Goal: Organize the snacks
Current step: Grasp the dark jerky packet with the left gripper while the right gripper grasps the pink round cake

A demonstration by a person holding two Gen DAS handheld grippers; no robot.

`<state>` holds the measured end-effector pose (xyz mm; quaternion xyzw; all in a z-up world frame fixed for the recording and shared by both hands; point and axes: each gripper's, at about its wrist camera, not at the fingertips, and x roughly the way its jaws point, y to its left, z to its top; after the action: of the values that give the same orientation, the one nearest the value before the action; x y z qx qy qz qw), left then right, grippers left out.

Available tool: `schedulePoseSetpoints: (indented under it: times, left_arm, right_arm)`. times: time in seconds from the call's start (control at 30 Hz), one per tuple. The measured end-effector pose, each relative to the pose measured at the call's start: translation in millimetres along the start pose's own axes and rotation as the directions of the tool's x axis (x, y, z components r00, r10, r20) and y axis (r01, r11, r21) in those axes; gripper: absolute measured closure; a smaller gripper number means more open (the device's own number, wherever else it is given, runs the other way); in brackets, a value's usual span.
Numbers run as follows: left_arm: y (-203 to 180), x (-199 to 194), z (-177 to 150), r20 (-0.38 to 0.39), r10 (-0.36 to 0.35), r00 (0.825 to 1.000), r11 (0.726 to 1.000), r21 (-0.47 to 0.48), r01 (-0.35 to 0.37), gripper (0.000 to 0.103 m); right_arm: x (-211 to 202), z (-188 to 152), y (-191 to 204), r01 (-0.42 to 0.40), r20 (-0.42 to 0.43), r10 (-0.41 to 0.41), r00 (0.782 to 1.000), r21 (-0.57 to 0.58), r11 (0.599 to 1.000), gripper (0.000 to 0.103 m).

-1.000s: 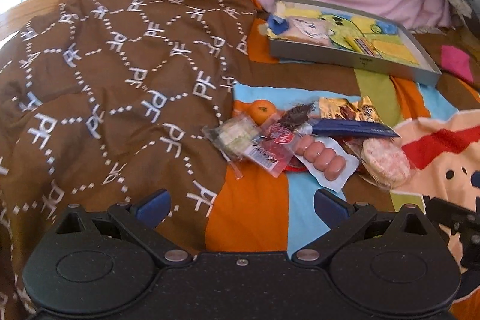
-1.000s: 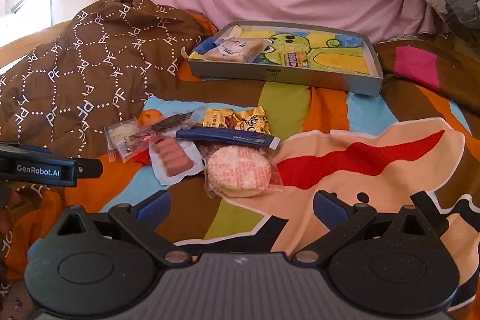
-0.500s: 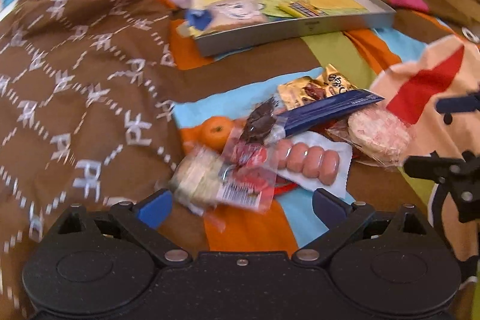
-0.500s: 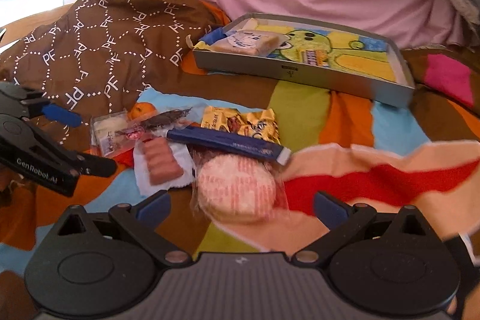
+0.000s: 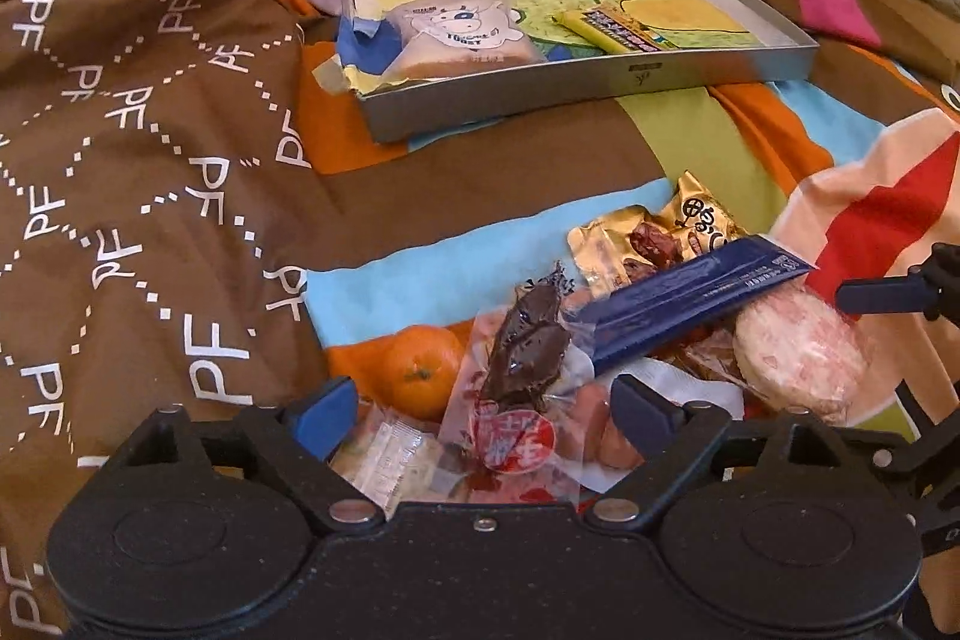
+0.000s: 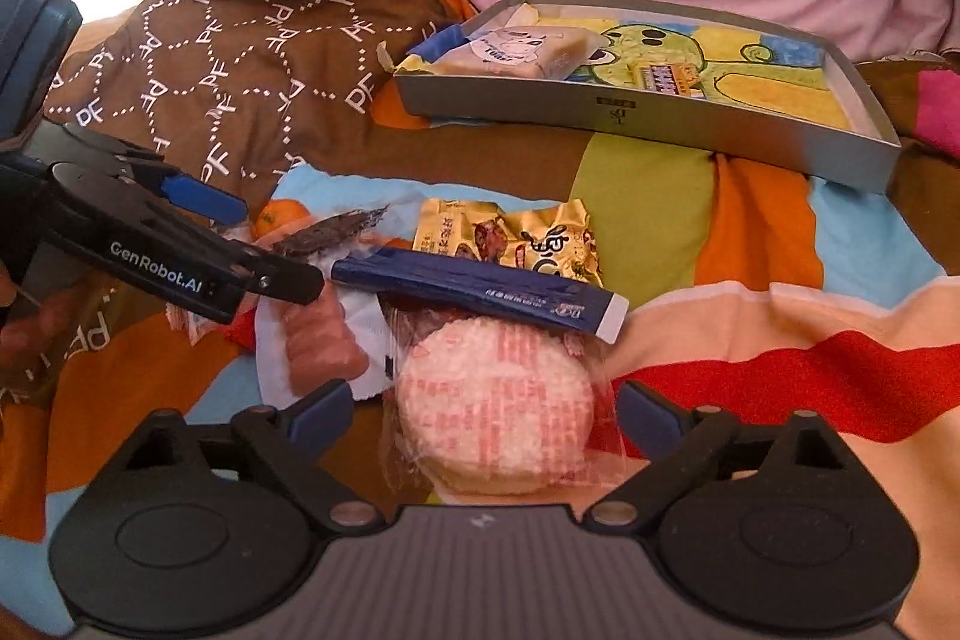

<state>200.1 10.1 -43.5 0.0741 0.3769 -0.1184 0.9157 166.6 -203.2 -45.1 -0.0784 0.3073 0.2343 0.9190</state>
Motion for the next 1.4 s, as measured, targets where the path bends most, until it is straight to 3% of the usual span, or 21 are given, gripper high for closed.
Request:
schedulePoseSetpoints:
  times: [0.13,0.37,0.6,0.7,1.1,1.4]
  left_arm:
    - [4.5,1.1,2.1,-0.009,-0.012,1.000,1.000,-0.004,0.012,0.018]
    - [4.3,-5.1,0.5,-0.016,0.027,0.999,0.998,-0.056,-0.028,0.033]
    - [2.3,-9.5,-2.9,-0.024,0.025,0.999,0.994,-0.107,-0.027,0.045]
    - [2.7,-14.7,-7.3,-0.027,0.002,1.000,0.991,-0.135,-0.006,0.046]
    - [-1.5,-6.5,-6.7,-0.074,0.010,0.997,0.995,-0.102,-0.017,0.034]
    - [-8.1,-11.3,-7.2,-0.091,-0.008,0.996,1.000,-0.026,0.006,0.056]
  right_arm:
    - [2.5,-0.7,-3.5,-0.010,-0.005,0.010,1.000,0.020,1.000,0.015]
    - [2.0,-1.9,-6.2,-0.021,-0.003,0.021,1.000,0.038,0.999,0.027]
    - [-1.9,-2.8,-1.6,-0.022,-0.007,0.022,1.000,0.020,1.000,0.027]
    - [-6.2,-2.9,0.0,-0.026,-0.016,0.026,1.000,0.016,1.000,0.028]
    - [-10.8,-5.4,8.0,-0.046,-0.034,0.045,0.998,-0.015,0.999,0.027]
    - [-11.2,-5.3,6.6,-0.048,-0.031,0.047,0.998,-0.013,0.999,0.027]
